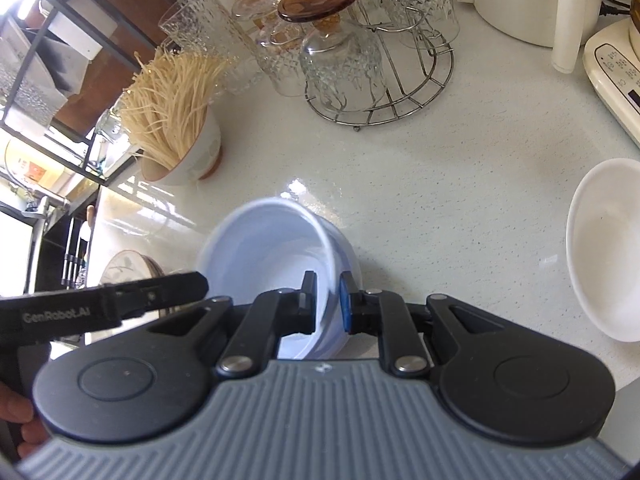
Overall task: Organize plates and bowls
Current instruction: 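Lower the pale blue bowl into the white bowl and open both grippers, then move both grippers to the small white ceramic bowl by the kettle base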
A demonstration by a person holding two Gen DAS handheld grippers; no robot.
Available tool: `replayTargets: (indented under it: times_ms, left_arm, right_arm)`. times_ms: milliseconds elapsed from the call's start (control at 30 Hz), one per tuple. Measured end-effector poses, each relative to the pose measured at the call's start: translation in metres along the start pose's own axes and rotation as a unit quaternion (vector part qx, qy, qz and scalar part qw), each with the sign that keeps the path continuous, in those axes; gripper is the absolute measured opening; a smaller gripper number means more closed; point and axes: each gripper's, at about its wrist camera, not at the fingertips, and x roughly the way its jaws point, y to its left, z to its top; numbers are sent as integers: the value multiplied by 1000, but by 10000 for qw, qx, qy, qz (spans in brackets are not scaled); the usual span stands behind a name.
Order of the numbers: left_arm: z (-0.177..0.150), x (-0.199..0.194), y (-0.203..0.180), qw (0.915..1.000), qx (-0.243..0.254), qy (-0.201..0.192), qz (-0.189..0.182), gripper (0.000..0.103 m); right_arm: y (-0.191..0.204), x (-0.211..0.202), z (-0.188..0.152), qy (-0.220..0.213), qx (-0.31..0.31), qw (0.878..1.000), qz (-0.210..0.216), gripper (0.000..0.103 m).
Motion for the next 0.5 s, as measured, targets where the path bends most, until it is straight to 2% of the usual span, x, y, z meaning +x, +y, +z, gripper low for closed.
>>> replayTargets:
  times_ms: [67,133,167,200,367,500]
  left_arm:
    - [2,-3,-1,10000,31,-33,18,42]
    - [5,-8,-3,9999,102,-85,22,42]
    - [7,-10,-6,9998,143,-115,18,42]
    - [8,-13,-8,9997,192,-147,11,42]
    - [20,-26,-25,9980,530,-331,-13,42]
    - [27,-40,-45,9944,830,-646,13,42]
  right_arm:
    - [0,0,1,32,13,10000,-20,16]
    - [-2,-1,2,49,114,9999,-25,28]
    - [-4,-3,3,-13,166,9999,5,42]
    - [-4,-6,3,-93,197,9998,18,47]
    - [-4,-26,6,-525,307,9981,63,47]
    - [-4,-45,8,-831,360,9959,46,47]
